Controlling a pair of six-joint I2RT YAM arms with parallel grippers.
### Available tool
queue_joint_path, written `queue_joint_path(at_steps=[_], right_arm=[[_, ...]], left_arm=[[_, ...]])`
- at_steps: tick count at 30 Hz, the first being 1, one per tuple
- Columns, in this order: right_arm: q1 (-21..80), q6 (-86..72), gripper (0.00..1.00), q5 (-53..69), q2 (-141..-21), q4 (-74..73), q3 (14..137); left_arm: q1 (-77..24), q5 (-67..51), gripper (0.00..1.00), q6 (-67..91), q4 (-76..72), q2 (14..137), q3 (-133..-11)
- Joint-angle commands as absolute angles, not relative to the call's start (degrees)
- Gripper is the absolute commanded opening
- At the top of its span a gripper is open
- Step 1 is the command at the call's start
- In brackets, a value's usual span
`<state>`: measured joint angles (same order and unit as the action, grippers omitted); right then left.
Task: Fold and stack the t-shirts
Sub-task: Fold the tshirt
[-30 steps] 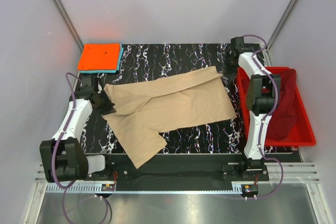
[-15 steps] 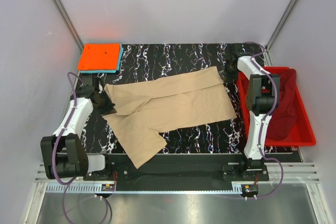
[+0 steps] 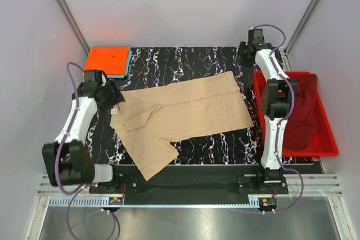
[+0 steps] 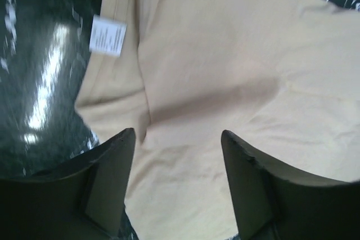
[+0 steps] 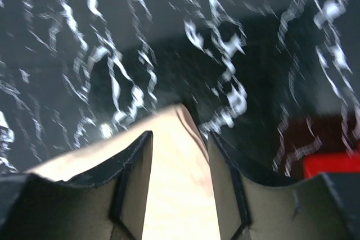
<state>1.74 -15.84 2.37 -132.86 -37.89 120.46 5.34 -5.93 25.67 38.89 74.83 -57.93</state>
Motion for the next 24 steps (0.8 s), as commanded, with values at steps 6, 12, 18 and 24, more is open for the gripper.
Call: queue_joint_path(at_steps=[6,12,18,24], right_arm=[[1.5,-15.8,0.53,12.4,-142.1,-35.7,131.4],[1.5,-14.7,0.53,13.1,-143.9,-36.3,131.7],[1.5,-12.9,0.53,12.2,-144.3,-37.0,132.5],[1.2,-12.7,0.53,12.0,-145.0,-37.4,133.5]], left_arm=[[6.7,-0.1,0.62,16.2,27.1,95.3,-74.8],[7.6,3.0,0.53,16.8,27.2,104.7,-82.9],[7.6,3.2,0.49,17.8,30.7,109.1,-87.4],[7.6,3.7,0.47,18.8,33.0,111.5,-88.5]])
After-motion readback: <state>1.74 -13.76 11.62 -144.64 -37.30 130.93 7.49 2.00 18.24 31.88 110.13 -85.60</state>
